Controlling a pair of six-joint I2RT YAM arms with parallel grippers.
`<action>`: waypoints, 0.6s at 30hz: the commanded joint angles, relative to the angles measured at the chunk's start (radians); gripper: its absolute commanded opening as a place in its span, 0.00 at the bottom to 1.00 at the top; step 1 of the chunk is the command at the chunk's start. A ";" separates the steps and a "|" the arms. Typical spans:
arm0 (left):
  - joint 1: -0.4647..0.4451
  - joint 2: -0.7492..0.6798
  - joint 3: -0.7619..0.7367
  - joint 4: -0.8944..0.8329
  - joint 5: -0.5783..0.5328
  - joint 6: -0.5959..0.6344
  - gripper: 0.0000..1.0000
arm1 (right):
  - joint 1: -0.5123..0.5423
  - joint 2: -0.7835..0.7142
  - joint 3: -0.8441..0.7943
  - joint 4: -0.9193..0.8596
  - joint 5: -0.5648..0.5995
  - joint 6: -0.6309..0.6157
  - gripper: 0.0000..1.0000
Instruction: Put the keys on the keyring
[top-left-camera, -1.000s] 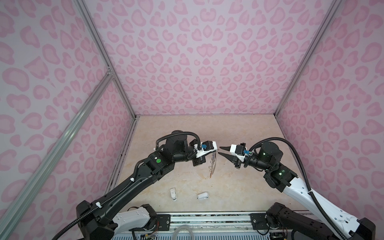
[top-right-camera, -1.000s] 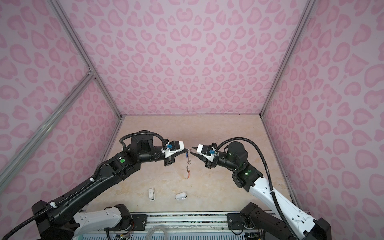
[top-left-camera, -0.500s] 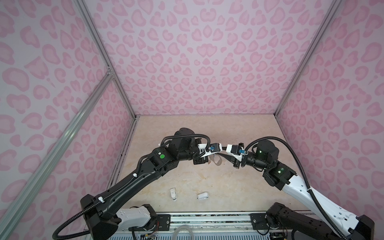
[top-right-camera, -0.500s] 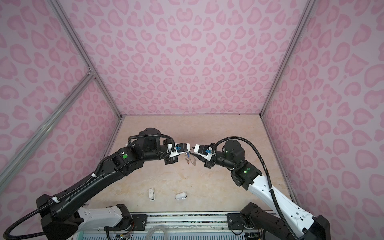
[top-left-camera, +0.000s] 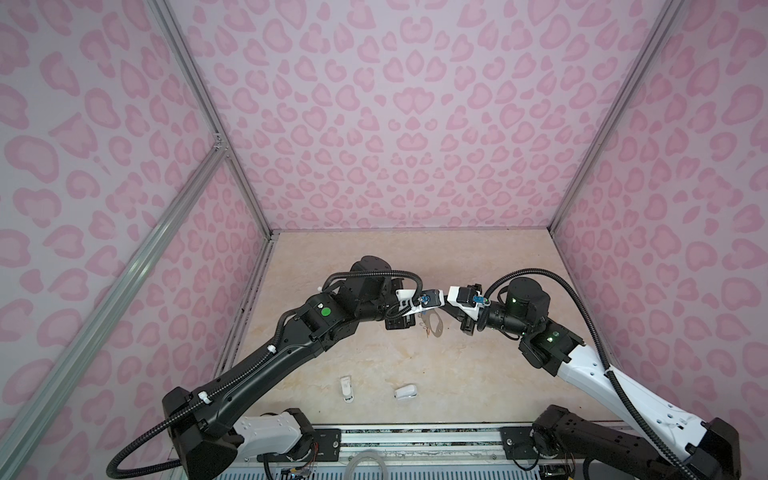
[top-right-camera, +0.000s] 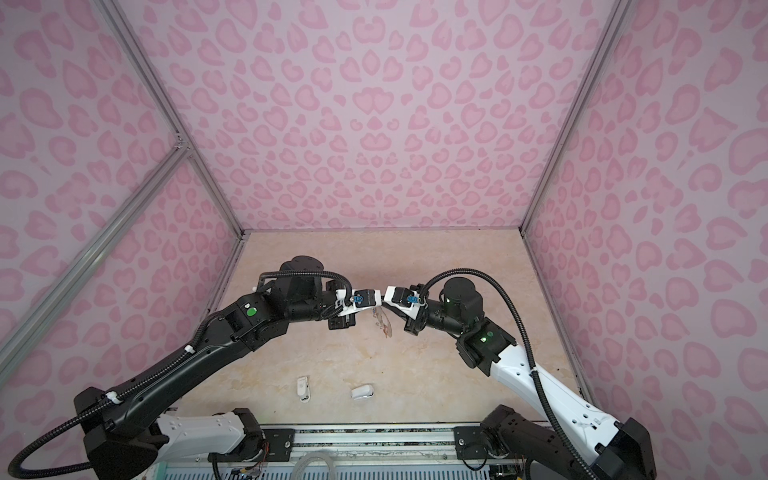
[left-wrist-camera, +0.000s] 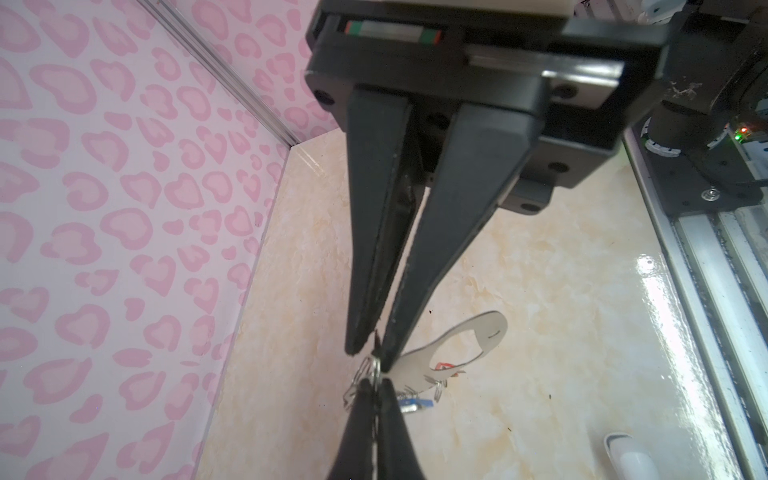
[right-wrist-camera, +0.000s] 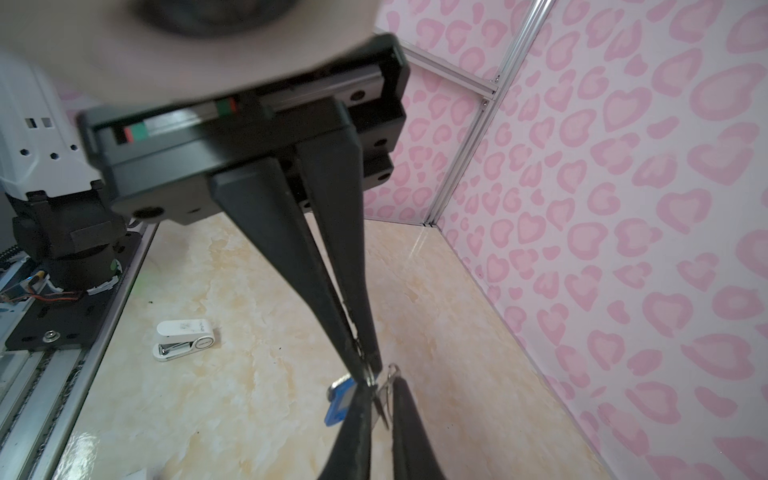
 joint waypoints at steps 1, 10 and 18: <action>0.000 0.001 0.017 0.013 0.039 0.013 0.03 | 0.000 0.010 0.009 0.020 -0.012 0.007 0.10; 0.032 -0.031 -0.050 0.084 0.065 -0.051 0.28 | -0.005 -0.006 -0.014 0.060 -0.028 0.020 0.00; 0.122 -0.095 -0.188 0.283 0.182 -0.279 0.44 | -0.010 -0.007 -0.045 0.193 -0.051 0.110 0.00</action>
